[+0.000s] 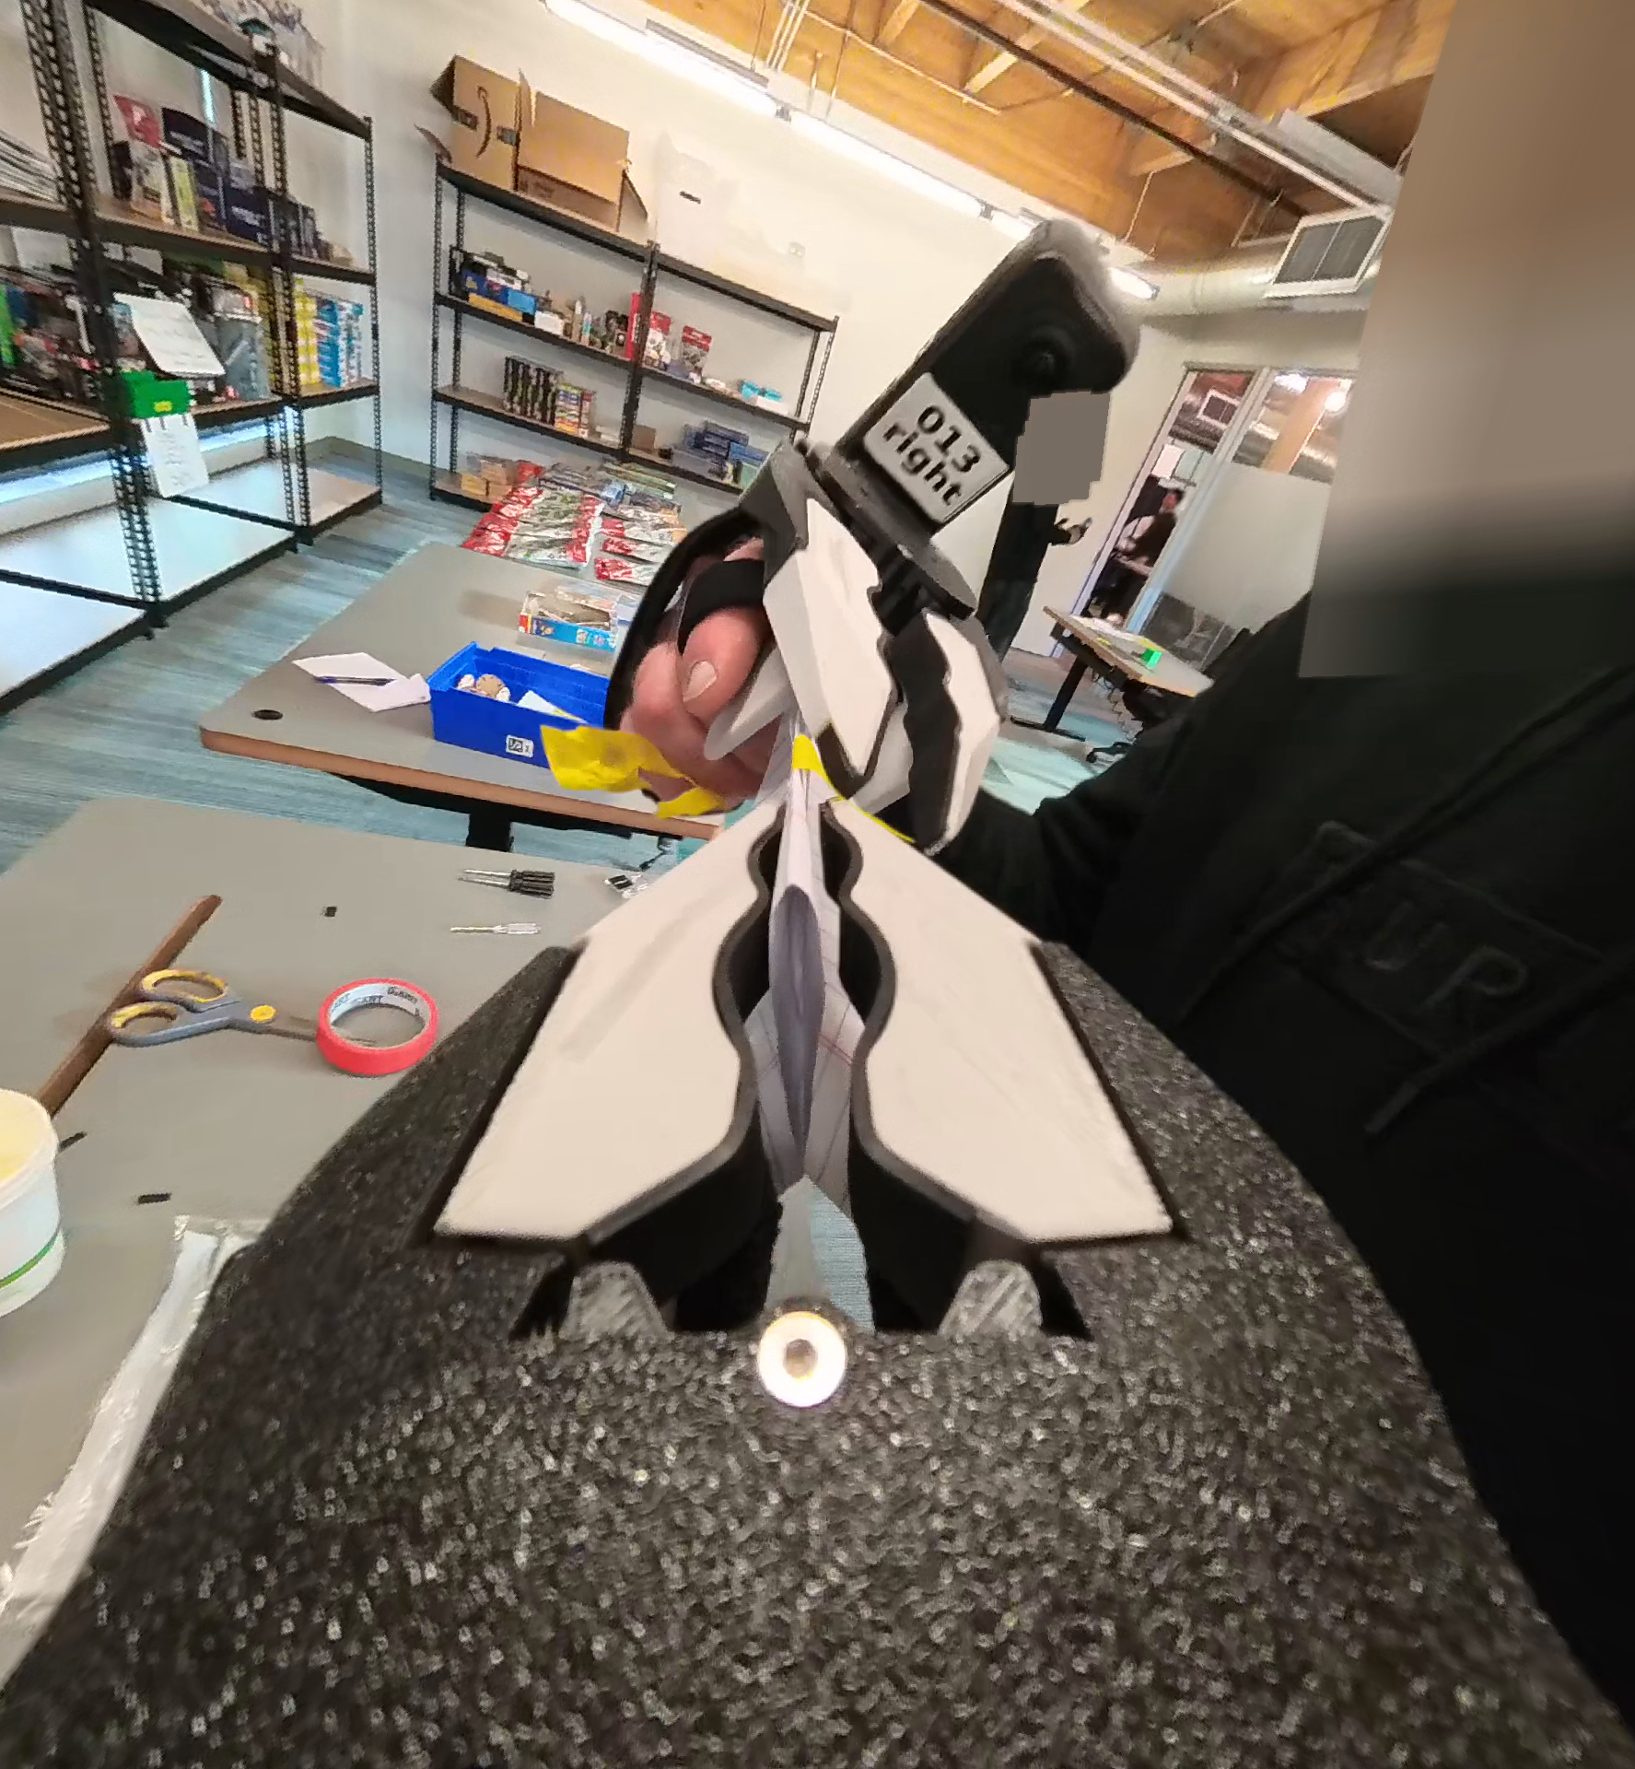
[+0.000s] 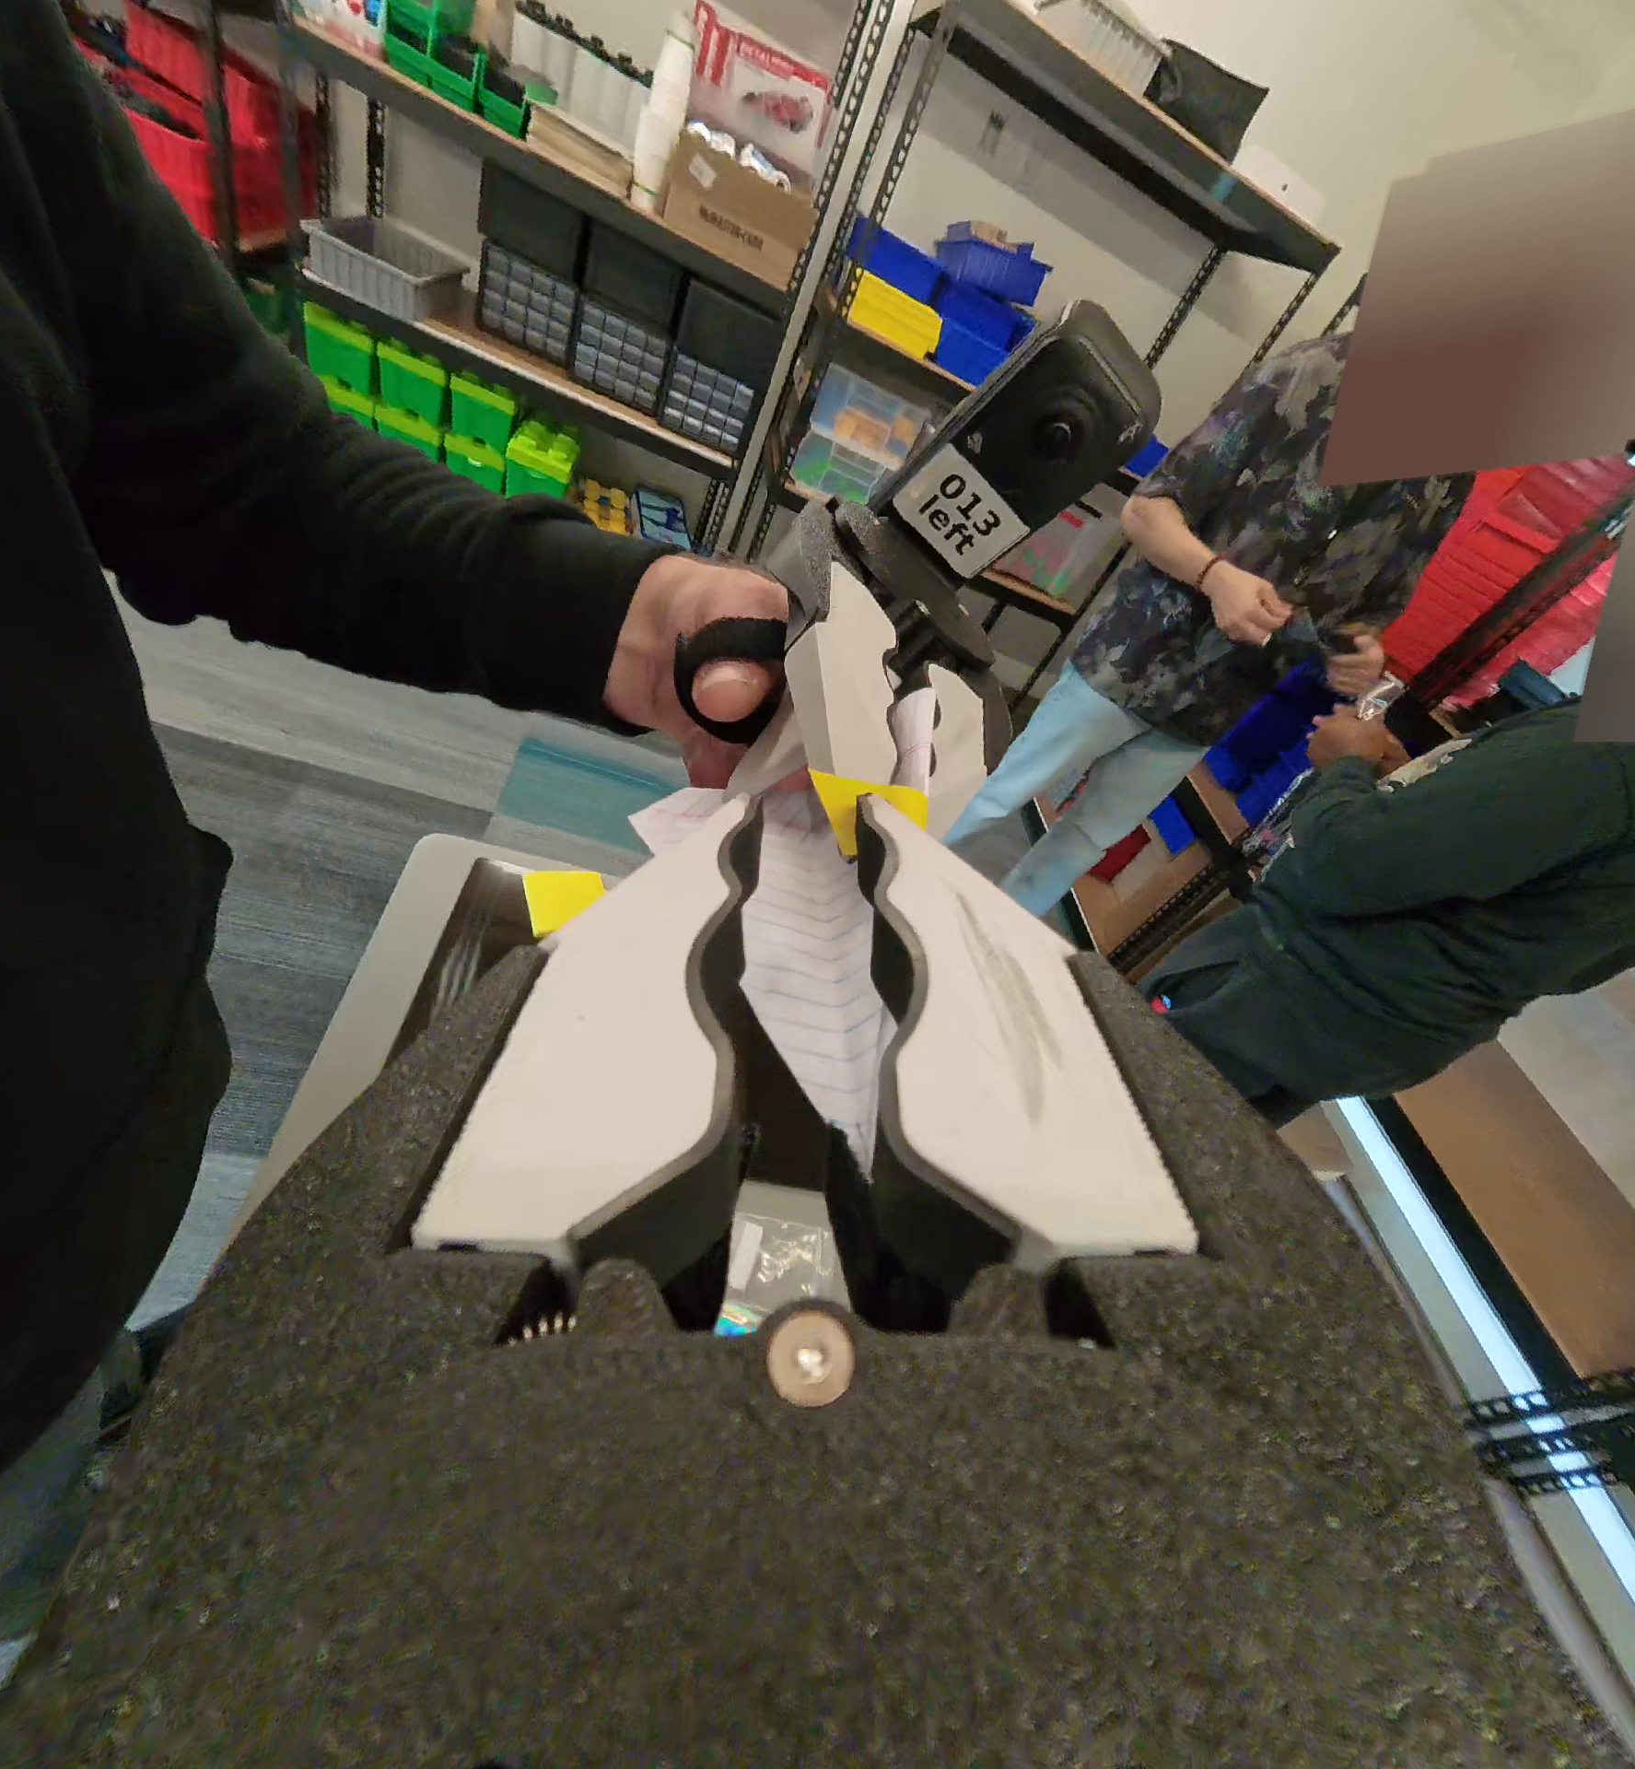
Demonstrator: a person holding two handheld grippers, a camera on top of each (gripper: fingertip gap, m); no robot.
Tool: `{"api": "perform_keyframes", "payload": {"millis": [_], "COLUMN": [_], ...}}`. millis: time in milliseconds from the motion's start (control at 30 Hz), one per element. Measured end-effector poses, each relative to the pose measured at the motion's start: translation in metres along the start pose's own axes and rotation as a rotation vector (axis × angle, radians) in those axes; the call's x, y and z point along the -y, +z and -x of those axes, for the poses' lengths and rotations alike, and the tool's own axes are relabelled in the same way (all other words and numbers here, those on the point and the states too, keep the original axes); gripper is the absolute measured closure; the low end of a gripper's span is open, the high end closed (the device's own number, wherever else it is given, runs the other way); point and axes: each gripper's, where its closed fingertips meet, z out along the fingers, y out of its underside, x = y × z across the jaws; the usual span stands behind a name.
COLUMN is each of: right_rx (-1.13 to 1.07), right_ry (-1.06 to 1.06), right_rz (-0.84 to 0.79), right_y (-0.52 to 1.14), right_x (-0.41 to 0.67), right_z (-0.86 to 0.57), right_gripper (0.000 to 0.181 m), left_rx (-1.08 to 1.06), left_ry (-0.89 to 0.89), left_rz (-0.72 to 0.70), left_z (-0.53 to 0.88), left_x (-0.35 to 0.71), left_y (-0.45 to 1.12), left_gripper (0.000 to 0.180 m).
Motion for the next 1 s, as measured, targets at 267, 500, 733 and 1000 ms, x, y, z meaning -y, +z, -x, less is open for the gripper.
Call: {"api": "perform_keyframes", "payload": {"millis": [267, 500, 733, 1000], "right_rx": [-0.046, -0.093, -0.132, -0.149], "right_ry": [0.002, -0.047, -0.159, -0.224], "right_rz": [-0.08, 0.021, 0.216, 0.369], "right_y": [-0.009, -0.013, -0.015, -0.017], "right_x": [0.009, -0.004, -0.018, -0.029], "right_z": [-0.003, -0.008, -0.009, -0.011], "right_gripper": [0.164, 0.167, 0.167, 0.172], "left_rx": [-0.063, 0.065, 0.223, 0.256], "left_ry": [-0.082, 0.029, 0.21, 0.275], "left_rz": [-0.054, 0.058, 0.212, 0.296], "left_z": [-0.008, 0.003, 0.013, 0.018], "left_x": [0.012, 0.004, -0.005, -0.013], "left_y": [0.008, 0.016, 0.018, 0.022], "left_gripper": [0.177, 0.18, 0.18, 0.18]}}
